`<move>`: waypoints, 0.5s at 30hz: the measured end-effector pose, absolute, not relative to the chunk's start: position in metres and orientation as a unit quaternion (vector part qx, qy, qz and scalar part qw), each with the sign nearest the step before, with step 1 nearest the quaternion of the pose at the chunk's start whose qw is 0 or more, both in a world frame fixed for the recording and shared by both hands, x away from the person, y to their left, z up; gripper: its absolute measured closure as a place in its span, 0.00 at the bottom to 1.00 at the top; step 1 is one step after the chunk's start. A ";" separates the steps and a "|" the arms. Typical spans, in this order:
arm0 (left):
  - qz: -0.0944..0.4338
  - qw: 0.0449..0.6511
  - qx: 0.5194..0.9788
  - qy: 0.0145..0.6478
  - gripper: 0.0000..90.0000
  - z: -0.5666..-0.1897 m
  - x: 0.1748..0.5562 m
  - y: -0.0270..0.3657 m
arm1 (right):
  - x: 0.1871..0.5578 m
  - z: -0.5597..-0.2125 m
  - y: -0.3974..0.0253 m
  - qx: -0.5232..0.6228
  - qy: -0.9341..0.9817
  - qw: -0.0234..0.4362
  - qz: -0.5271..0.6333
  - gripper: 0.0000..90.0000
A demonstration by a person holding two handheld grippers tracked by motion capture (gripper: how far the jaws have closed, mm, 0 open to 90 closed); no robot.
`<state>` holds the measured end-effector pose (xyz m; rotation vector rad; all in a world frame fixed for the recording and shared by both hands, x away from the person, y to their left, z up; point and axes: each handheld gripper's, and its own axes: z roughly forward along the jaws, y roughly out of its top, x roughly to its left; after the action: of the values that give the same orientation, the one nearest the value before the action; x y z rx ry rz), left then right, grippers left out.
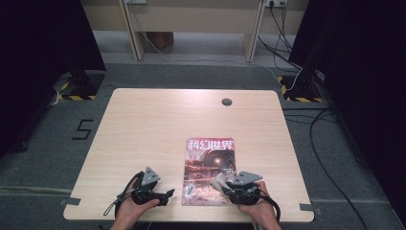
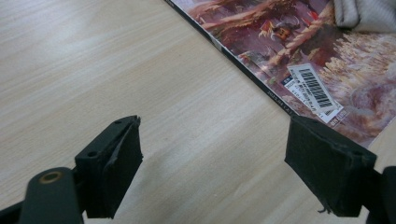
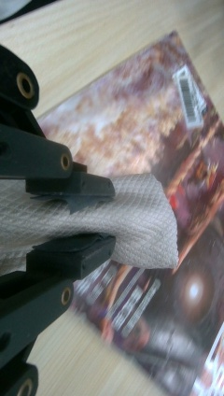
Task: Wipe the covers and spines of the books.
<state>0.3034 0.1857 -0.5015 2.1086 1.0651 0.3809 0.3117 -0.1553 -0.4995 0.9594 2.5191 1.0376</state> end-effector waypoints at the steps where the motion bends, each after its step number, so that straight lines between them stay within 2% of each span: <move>1: 0.146 0.365 0.822 0.413 0.20 -0.502 0.303 0.185 | 0.312 -0.500 -0.159 0.333 0.863 0.129 0.357 0.78; 7: 0.146 0.364 0.826 0.406 0.20 -0.504 0.301 0.176 | 0.308 -0.499 -0.159 0.328 0.867 0.145 0.347 0.77; 9: 0.139 0.366 0.833 0.392 0.20 -0.505 0.299 0.166 | 0.305 -0.500 -0.153 0.319 0.868 0.124 0.359 0.76; 15: 0.141 0.362 0.843 0.371 0.20 -0.508 0.296 0.148 | 0.301 -0.500 -0.144 0.297 0.876 0.118 0.362 0.77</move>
<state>0.2956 0.1477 -0.5081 2.1712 0.9560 0.3628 0.3009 -0.1441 -0.5004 0.8693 2.5621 1.0597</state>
